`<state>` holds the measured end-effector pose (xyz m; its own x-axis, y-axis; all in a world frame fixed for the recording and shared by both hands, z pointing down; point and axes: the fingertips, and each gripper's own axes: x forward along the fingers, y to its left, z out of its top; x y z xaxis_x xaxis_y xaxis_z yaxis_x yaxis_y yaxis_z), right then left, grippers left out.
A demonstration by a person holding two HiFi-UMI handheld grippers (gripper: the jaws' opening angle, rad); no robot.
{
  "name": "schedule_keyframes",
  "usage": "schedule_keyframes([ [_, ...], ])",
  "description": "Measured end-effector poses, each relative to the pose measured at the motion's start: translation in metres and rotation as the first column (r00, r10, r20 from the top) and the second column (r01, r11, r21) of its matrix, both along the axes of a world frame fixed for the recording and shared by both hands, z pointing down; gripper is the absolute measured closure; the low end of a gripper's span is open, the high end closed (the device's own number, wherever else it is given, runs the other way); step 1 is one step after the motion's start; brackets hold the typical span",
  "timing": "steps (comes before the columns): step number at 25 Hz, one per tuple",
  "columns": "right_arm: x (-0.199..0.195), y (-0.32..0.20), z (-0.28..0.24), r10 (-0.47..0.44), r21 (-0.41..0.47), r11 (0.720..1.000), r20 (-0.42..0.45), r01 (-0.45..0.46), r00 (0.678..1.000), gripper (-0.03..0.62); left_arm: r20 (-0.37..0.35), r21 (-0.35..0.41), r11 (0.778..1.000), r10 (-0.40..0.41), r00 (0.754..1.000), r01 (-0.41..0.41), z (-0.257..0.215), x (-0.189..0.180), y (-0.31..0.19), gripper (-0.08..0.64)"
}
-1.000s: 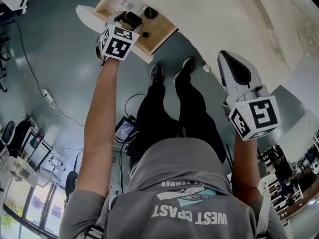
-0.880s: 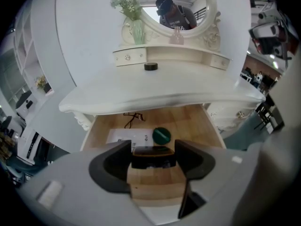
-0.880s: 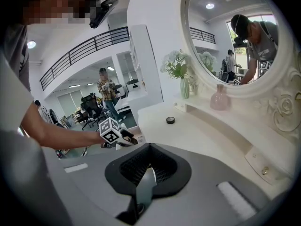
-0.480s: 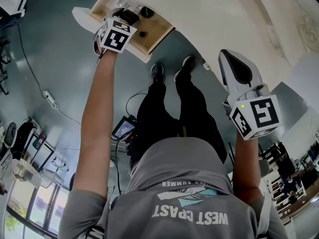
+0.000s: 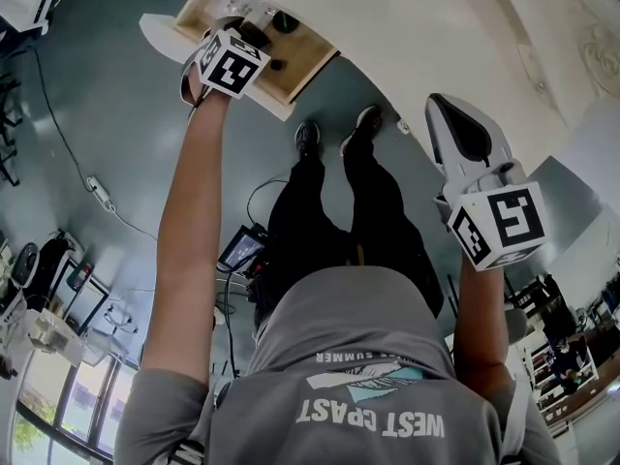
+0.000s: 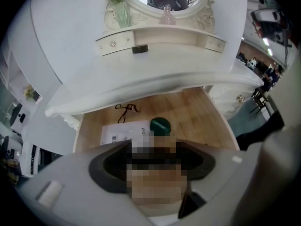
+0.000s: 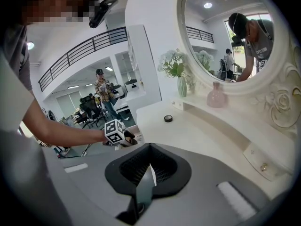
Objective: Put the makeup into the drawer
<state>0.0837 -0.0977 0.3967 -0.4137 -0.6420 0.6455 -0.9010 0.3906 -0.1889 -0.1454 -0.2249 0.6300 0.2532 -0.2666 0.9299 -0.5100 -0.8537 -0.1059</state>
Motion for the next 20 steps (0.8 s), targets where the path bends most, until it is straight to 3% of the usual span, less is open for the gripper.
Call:
schedule_keyframes([
  [11, 0.005, 0.004, -0.002, 0.014, 0.006, 1.0, -0.002, -0.014, 1.0, 0.591, 0.099, -0.042, 0.998, 0.059, 0.993, -0.055, 0.011, -0.005, 0.01, 0.268],
  [20, 0.003, 0.007, -0.002, 0.017, 0.01, 1.0, 0.0, -0.017, 1.0, 0.591, 0.077, -0.014, 0.999, 0.042, 0.996, -0.041, 0.007, -0.007, 0.006, 0.273],
])
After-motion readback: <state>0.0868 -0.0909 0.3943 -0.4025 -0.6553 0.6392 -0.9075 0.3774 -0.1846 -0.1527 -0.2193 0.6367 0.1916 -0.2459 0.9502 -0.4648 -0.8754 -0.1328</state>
